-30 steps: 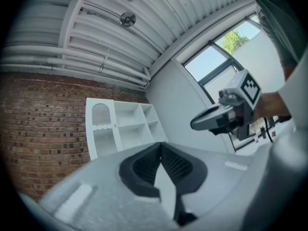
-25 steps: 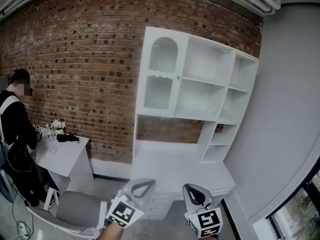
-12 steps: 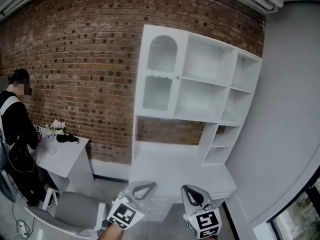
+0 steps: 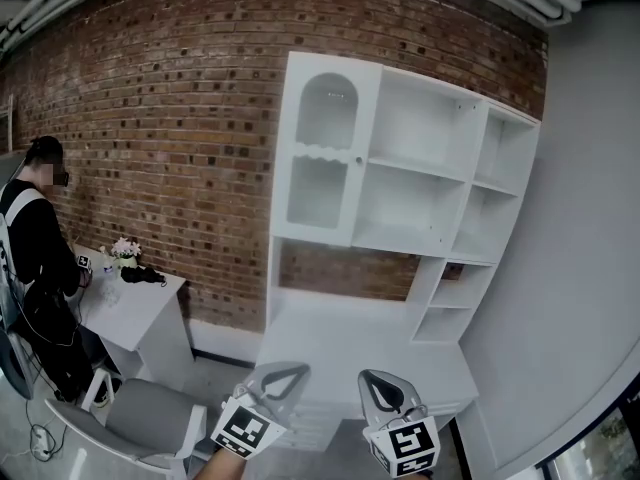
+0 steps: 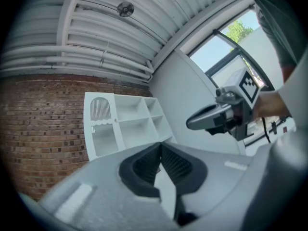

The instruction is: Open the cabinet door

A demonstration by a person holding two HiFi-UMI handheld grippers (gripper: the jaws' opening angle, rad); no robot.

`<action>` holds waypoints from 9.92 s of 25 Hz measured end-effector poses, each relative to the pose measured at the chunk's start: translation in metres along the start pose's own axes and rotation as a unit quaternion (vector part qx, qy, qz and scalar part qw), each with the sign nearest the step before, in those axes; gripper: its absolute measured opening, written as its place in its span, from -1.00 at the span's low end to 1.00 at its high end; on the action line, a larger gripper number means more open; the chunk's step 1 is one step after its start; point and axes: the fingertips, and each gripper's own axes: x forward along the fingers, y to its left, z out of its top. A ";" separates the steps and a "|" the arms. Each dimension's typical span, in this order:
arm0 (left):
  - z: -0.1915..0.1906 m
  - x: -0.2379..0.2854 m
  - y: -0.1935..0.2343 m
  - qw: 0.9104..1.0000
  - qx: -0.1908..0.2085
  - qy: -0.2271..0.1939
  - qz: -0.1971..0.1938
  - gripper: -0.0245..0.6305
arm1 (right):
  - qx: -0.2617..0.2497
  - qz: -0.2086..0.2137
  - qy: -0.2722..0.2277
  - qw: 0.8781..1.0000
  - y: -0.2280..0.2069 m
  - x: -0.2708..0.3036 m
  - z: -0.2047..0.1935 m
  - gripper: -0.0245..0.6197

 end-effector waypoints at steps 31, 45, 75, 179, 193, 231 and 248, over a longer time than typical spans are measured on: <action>-0.019 0.070 0.035 1.000 0.004 -0.009 -0.016 -0.92 | 0.002 -0.008 0.005 1.000 -0.049 0.054 -0.018 -0.90; -0.026 0.058 0.071 0.999 0.001 -0.027 -0.017 -0.92 | -0.003 -0.023 0.007 1.000 -0.036 0.084 -0.008 -0.90; -0.057 0.107 0.124 1.000 0.000 -0.019 0.003 -0.92 | -0.013 0.002 -0.002 1.000 -0.075 0.159 -0.013 -0.90; -0.124 0.394 0.254 0.988 0.048 0.048 0.136 -0.92 | 0.011 0.138 -0.081 0.987 -0.325 0.377 -0.080 -0.90; -0.099 0.426 0.301 0.990 0.074 0.015 0.116 -0.92 | 0.011 0.092 -0.084 0.992 -0.347 0.399 -0.072 -0.90; 0.010 0.479 0.378 0.971 0.147 -0.037 0.185 -0.86 | 0.005 0.091 -0.107 0.990 -0.375 0.402 -0.064 -0.90; 0.053 0.516 0.403 0.960 0.161 -0.042 0.223 -0.56 | 0.009 0.090 -0.115 0.989 -0.394 0.387 -0.069 -0.90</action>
